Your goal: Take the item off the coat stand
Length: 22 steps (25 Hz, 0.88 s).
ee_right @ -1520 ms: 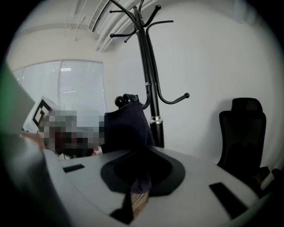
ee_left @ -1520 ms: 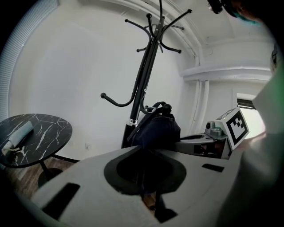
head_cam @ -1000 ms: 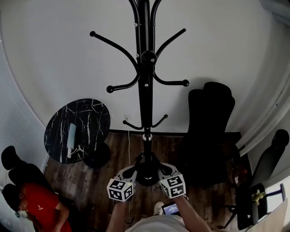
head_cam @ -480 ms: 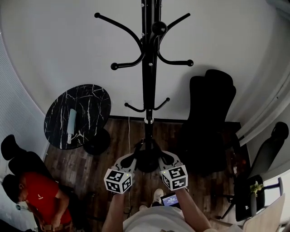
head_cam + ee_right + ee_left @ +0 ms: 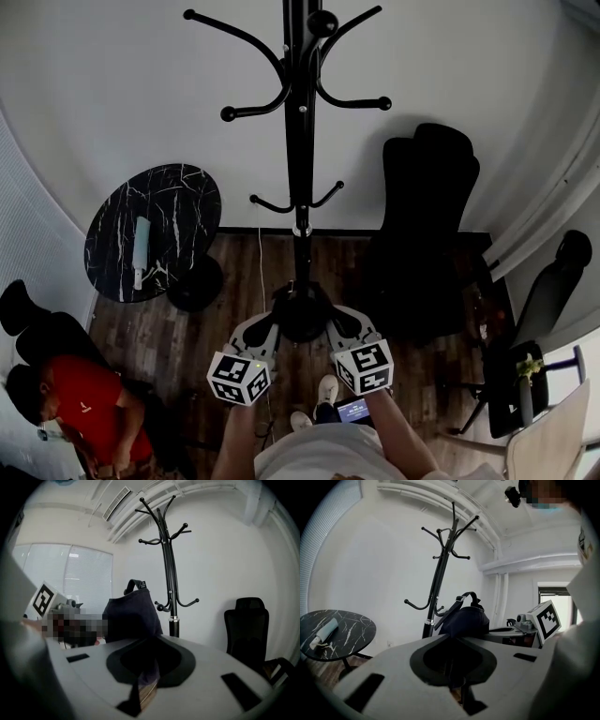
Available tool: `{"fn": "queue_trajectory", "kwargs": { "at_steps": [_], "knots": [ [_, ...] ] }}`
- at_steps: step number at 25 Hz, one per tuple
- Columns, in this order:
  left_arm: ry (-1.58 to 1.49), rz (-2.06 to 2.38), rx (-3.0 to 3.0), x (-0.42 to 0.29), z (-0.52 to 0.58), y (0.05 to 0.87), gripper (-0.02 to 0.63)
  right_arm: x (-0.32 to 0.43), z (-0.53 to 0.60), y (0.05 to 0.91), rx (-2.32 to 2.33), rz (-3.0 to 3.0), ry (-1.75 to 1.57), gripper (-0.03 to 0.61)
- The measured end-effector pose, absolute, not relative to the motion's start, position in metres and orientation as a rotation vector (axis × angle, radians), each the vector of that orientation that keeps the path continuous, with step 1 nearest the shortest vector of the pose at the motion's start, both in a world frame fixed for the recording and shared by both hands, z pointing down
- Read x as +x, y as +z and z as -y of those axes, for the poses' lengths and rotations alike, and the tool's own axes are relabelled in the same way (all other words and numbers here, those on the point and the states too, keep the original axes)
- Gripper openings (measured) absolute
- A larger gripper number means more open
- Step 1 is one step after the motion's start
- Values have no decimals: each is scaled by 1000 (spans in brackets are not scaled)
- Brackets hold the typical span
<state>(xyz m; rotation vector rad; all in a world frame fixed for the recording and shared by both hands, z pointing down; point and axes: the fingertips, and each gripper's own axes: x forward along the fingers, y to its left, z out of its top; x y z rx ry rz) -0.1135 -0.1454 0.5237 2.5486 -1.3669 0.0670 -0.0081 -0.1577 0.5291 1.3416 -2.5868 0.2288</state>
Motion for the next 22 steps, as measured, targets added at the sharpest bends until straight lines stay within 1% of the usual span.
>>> {"fn": "queue_trajectory", "kwargs": {
  "at_steps": [6, 9, 22],
  "knots": [
    [-2, 1346, 2527, -112, 129, 520, 26, -7, 140, 526, 1356, 2623, 338, 32],
    [-52, 1333, 2501, -111, 118, 518, 26, -7, 131, 522, 1353, 2628, 328, 32],
    [-101, 1330, 2445, -107, 97, 522, 26, -2, 111, 528, 1342, 2636, 354, 31]
  ]
}}
